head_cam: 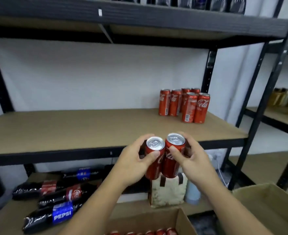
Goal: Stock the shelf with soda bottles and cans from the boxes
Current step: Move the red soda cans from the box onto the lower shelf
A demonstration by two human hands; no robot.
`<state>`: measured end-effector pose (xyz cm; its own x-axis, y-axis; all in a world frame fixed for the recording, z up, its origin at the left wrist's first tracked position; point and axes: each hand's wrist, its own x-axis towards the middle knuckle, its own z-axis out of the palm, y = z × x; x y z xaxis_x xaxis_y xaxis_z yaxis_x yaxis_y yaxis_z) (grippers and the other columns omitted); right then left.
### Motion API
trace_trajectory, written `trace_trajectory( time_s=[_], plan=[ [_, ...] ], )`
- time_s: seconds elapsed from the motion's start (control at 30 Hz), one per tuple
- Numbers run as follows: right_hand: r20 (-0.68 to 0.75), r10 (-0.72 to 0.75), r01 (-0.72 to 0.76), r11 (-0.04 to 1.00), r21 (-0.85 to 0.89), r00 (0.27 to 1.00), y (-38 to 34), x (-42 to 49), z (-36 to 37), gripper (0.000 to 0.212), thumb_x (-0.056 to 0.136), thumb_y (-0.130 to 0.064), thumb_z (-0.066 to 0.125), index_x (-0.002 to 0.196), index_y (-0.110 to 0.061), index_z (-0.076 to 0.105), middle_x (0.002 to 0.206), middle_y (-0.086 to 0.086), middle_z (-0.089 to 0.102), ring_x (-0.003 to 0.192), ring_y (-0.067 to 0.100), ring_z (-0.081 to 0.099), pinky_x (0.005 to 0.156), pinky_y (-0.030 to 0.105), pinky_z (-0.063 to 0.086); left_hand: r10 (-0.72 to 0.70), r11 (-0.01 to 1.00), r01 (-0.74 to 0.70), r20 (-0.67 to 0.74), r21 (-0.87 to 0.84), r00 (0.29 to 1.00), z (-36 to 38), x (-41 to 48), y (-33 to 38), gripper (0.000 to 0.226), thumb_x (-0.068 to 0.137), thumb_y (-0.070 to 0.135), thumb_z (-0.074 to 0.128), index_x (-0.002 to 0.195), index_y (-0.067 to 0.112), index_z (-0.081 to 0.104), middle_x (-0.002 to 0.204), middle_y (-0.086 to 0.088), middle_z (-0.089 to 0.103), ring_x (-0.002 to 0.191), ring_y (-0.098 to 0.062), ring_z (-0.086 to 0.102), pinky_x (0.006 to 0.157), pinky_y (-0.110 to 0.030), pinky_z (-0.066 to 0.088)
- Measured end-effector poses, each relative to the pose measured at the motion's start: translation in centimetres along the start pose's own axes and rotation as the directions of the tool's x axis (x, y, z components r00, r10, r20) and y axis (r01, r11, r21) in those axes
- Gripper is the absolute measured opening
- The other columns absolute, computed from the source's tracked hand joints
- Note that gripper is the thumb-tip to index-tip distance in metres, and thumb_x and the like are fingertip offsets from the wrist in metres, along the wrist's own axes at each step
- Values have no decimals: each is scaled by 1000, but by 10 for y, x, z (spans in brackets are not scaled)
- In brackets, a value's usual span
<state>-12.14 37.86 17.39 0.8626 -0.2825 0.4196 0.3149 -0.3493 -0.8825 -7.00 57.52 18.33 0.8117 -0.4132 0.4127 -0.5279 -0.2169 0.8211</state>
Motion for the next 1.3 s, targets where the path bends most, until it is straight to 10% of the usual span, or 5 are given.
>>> trace_trajectory(
  time_s=[0.2, 0.37, 0.5, 0.67, 1.3],
  plan=[
    [57, -137, 140, 989, -54, 989, -63, 88, 10, 29, 94, -38, 70, 120, -43, 59, 108, -24, 70, 101, -6, 66, 94, 29, 54, 136, 989, -125, -172, 74, 976, -35, 78, 30, 30, 98, 24, 66, 124, 38, 58, 115, 23, 65, 104, 13, 59, 87, -7, 43],
    [46, -15, 20, 993, -119, 999, -50, 134, 33, 33, 93, -51, 66, 122, -49, 51, 111, -21, 67, 102, 0, 66, 96, 39, 56, 1, 993, 25, -225, 113, 974, -36, 125, 7, 25, 101, 30, 59, 121, 44, 53, 118, 14, 66, 111, -8, 62, 100, -33, 49],
    [32, -1, 6, 990, -144, 999, -28, 145, 48, 49, 94, -49, 65, 139, -41, 46, 116, -18, 67, 106, 0, 64, 99, 34, 54, -6, 998, 22, -259, 58, 966, -31, 139, -8, 15, 102, 36, 58, 112, 47, 55, 107, 20, 69, 100, 4, 65, 81, -9, 47],
    [241, 83, -45, 986, -158, 967, 5, 143, 45, 84, 98, -23, 65, 152, -58, 11, 133, -28, 53, 124, -4, 51, 112, 31, 38, -113, 986, 114, -11, 125, 993, -34, 135, -49, 74, 91, 26, 71, 141, 61, 28, 132, 22, 60, 122, 1, 58, 106, -27, 42],
    [17, 116, -95, 884, -457, 993, 91, 272, 95, 51, 94, -23, 70, 141, -21, 48, 136, 1, 62, 129, 21, 57, 110, 39, 44, -241, 889, 271, -128, 368, 962, -26, 267, -134, 53, 85, 25, 81, 133, 26, 58, 134, 1, 66, 123, -17, 61, 111, -39, 45]
  ],
)
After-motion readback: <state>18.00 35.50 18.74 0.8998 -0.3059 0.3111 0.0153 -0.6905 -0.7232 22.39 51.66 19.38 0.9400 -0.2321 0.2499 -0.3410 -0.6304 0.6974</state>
